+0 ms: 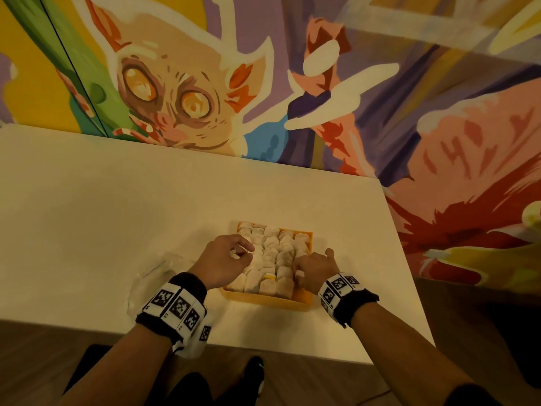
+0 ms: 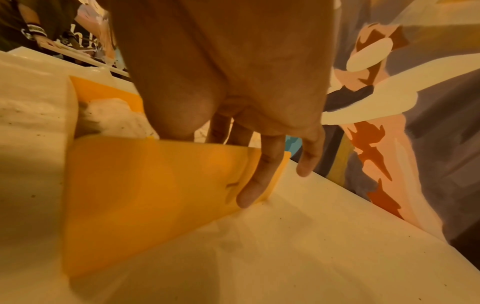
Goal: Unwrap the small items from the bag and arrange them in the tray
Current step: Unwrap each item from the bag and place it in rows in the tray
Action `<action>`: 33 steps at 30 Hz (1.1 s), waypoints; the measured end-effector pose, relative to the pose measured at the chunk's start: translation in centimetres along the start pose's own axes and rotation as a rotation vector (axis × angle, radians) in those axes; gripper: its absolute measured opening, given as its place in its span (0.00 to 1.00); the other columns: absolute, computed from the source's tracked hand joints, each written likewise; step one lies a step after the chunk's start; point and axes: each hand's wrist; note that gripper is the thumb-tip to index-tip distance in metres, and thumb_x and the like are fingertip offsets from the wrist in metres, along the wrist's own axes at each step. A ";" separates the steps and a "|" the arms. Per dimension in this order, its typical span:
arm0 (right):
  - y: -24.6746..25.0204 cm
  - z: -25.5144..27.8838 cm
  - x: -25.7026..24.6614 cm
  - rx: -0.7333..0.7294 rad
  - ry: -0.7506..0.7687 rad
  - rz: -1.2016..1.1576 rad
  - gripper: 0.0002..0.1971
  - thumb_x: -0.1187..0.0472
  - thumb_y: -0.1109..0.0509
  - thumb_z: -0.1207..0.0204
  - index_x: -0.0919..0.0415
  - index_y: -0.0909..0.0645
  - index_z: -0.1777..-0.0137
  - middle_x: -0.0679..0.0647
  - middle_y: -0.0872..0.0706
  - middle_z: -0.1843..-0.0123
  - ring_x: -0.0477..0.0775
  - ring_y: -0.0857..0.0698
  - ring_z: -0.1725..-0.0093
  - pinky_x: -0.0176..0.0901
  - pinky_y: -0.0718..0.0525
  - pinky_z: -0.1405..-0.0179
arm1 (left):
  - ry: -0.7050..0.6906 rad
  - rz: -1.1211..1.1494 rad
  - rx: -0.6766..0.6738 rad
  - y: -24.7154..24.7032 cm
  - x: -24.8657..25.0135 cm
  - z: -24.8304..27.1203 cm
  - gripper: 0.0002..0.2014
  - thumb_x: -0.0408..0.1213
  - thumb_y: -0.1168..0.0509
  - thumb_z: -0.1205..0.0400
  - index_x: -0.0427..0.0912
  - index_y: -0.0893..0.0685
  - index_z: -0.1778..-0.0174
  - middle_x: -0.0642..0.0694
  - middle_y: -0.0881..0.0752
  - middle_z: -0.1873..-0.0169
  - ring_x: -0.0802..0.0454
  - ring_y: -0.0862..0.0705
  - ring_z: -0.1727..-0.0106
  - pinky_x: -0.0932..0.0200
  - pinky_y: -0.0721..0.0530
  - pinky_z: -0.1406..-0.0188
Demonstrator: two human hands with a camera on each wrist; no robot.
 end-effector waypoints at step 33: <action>4.4 4.0 -8.5 0.534 0.231 -1.256 0.03 0.59 0.25 0.25 0.57 0.13 0.54 0.47 0.11 0.59 0.40 0.15 0.62 0.32 0.16 0.59 | 0.114 0.924 -0.084 1.7 1.8 0.9 0.07 0.31 0.36 0.19 0.35 0.16 0.47 0.39 0.12 0.54 0.47 0.13 0.58 0.54 0.15 0.55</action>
Point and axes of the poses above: each hand's wrist, its own z-axis away from the middle knuckle, its own y-axis out of the back of the hand, x = y × z
